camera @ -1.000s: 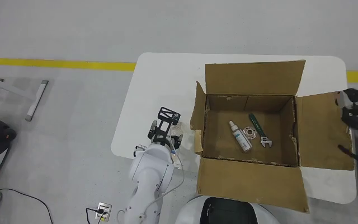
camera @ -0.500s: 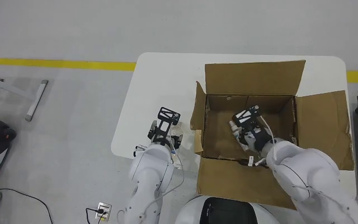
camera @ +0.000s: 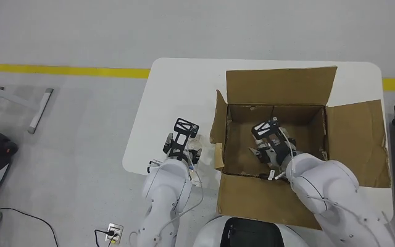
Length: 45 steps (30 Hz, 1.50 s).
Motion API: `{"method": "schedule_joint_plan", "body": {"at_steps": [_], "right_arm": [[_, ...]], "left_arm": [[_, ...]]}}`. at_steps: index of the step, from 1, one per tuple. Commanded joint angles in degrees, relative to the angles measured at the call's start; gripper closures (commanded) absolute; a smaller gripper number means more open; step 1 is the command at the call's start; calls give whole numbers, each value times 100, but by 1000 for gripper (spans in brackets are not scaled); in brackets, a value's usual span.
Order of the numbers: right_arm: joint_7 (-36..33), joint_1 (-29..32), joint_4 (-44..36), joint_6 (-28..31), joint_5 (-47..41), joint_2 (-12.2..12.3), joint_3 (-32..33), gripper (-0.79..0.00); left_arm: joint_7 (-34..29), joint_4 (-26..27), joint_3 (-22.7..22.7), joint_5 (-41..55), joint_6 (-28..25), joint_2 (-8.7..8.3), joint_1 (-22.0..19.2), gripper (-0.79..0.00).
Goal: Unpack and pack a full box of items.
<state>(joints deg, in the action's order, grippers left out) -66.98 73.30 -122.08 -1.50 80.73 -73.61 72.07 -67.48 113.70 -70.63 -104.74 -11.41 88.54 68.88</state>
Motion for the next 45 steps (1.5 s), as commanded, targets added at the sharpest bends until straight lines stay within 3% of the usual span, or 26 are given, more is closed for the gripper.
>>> {"method": "schedule_joint_plan", "body": {"at_steps": [1,11,24,26,27,32,35,38,40,41,42,43,45], "right_arm": [[-195,-44,76,-108,-79,-14,-34,-785],[-881,-631,986,-203,-1,-104,-540,-785],[-887,-870,1536,-314,-88,-186,-765,-785],[-889,-914,1644,-277,-140,-198,-793,-717],[-889,-939,1692,-280,-106,-202,-809,-643],[-911,-995,1796,-300,-162,-230,-871,-628],[-932,-1032,1862,-290,-201,-243,-885,-720],[-952,-1070,1913,-290,-245,-255,-888,-683],[-961,-1087,1940,-308,-263,-263,-890,-573],[-973,-1097,1950,-299,-257,-265,-895,-391],[-976,-1104,1956,-307,-256,-268,-896,-317],[-983,-1109,1963,-315,-263,-272,-896,-317],[-973,-1127,1949,-366,-270,-279,-878,0]], "left_arm": [[0,0,0,0,0,0,0,-785],[0,0,0,0,0,0,0,-785],[0,0,0,0,0,0,0,-785],[0,0,0,0,0,0,0,-785],[0,0,0,0,0,0,0,-785],[0,0,0,0,0,0,0,-785],[0,0,0,0,0,0,0,-785],[0,0,0,0,0,0,0,-785],[0,0,0,0,0,0,0,-785],[0,0,0,0,0,0,0,-785],[0,0,0,0,0,0,0,-785],[0,0,0,0,0,0,0,-785],[0,0,0,0,0,0,0,-785]]}}
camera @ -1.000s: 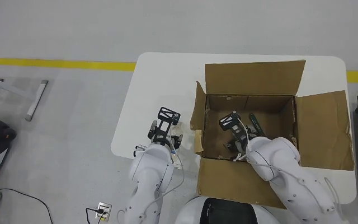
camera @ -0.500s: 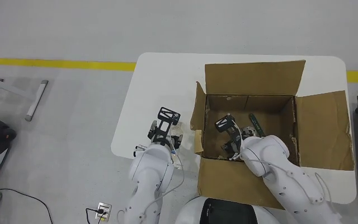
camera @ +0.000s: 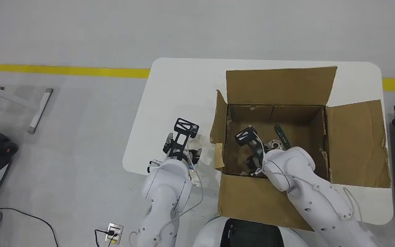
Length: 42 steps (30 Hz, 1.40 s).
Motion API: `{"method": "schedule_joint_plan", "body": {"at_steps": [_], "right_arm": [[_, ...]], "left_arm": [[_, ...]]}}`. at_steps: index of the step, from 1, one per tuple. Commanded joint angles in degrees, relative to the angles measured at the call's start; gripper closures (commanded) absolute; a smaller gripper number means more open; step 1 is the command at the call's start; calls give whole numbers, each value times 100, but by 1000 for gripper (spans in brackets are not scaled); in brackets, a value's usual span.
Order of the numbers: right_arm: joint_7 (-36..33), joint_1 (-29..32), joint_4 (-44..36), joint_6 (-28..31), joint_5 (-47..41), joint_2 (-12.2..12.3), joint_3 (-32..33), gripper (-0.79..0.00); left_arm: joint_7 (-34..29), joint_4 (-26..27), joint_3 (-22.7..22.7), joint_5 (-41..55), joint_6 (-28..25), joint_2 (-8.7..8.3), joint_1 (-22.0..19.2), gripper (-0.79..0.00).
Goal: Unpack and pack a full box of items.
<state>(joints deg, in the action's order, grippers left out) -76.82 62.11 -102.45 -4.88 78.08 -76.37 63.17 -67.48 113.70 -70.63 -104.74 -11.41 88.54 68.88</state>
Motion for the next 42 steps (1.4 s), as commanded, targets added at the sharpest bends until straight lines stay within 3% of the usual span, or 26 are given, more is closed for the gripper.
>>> {"method": "schedule_joint_plan", "body": {"at_steps": [1,8,14,19,24,30,36,41,42], "right_arm": [[58,-5,-54,-66,-39,-7,37,0],[516,324,-1013,-249,-866,26,769,0],[932,944,-2179,-280,-2118,127,2439,0],[1433,1471,-2647,-94,-3293,171,3742,0],[1653,1932,-2591,181,-3956,205,4370,0],[1377,1875,-2410,442,-4019,266,3939,0],[567,1205,-2028,637,-3412,326,2657,0],[22,365,-1401,377,-2464,310,1467,-283],[-60,245,-1270,290,-2254,301,1251,-471]], "left_arm": [[0,0,0,0,0,0,0,-785],[0,0,0,0,0,0,0,-785],[0,0,0,0,0,0,0,-785],[0,0,0,0,0,0,0,-785],[0,0,0,0,0,0,0,-785],[0,0,0,0,0,0,0,-785],[0,0,0,0,0,0,0,-785],[0,0,0,0,0,0,0,-785],[0,0,0,0,0,0,0,-785]]}}
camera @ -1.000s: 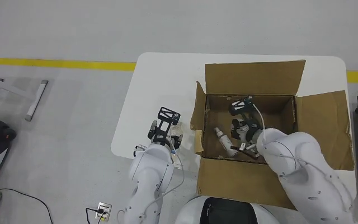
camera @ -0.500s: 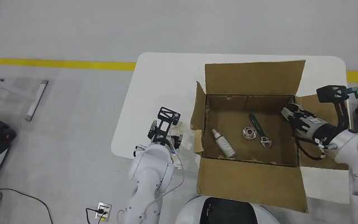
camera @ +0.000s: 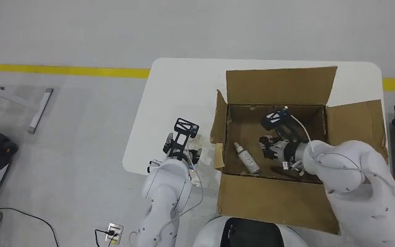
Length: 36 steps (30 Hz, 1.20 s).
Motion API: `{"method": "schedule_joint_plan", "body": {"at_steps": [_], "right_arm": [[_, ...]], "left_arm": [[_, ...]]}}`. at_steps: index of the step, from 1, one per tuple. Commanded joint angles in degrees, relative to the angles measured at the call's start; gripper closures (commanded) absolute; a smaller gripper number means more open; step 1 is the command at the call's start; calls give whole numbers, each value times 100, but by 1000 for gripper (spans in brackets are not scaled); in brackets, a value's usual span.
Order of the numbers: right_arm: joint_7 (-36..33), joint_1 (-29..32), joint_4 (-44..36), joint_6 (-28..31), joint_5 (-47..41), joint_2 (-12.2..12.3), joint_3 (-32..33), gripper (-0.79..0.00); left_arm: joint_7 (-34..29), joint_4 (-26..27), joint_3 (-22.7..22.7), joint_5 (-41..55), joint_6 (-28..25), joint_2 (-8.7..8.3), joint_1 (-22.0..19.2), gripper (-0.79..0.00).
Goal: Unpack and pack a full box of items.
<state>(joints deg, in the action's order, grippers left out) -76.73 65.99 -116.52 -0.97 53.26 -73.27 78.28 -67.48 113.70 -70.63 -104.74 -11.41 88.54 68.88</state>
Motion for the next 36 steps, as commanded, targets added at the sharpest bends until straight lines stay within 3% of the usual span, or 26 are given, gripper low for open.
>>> {"method": "schedule_joint_plan", "body": {"at_steps": [1,3,17,23,36], "right_arm": [[-127,-264,242,-198,428,-21,-449,-785],[-204,-442,439,-403,713,-46,-755,-785],[38,-303,437,-360,766,-41,-821,-785],[49,-190,430,-775,1206,-63,-1157,-785],[-177,-838,1373,-1215,1441,-236,-1969,-785]], "left_arm": [[0,0,0,0,0,0,0,-785],[0,0,0,0,0,0,0,-785],[0,0,0,0,0,0,0,-785],[0,0,0,0,0,0,0,-785],[0,0,0,0,0,0,0,-785]]}}
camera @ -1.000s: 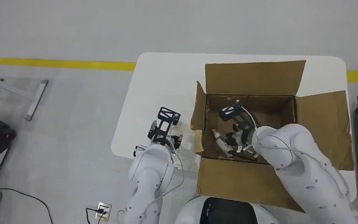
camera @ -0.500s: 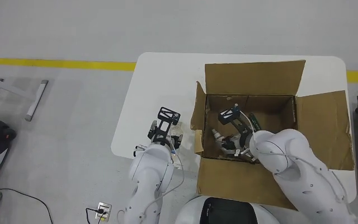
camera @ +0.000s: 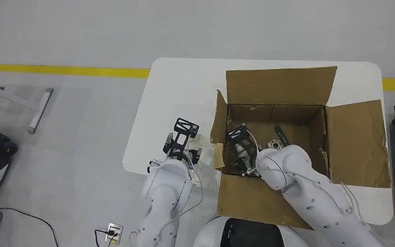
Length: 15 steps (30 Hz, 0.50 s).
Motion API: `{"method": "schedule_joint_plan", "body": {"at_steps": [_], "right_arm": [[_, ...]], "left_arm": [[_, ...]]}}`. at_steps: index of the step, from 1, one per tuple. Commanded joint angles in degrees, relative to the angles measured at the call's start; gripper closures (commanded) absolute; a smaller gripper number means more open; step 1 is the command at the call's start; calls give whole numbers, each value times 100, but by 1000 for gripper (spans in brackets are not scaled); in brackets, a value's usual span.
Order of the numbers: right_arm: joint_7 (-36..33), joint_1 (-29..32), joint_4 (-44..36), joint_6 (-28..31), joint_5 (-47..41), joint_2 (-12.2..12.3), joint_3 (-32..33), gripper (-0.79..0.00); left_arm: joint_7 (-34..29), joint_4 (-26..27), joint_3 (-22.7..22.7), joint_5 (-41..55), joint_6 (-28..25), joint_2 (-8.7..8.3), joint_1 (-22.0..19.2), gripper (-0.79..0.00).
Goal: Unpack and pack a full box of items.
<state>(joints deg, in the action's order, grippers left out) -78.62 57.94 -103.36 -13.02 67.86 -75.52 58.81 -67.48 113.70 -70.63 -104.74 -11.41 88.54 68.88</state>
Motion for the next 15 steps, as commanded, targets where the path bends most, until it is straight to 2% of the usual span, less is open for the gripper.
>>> {"method": "schedule_joint_plan", "body": {"at_steps": [1,15], "right_arm": [[16,-62,106,-29,14,-19,-53,-785],[96,-351,642,-200,174,-158,-429,-785]], "left_arm": [[0,0,0,0,0,0,0,-785],[0,0,0,0,0,0,0,-785]]}}
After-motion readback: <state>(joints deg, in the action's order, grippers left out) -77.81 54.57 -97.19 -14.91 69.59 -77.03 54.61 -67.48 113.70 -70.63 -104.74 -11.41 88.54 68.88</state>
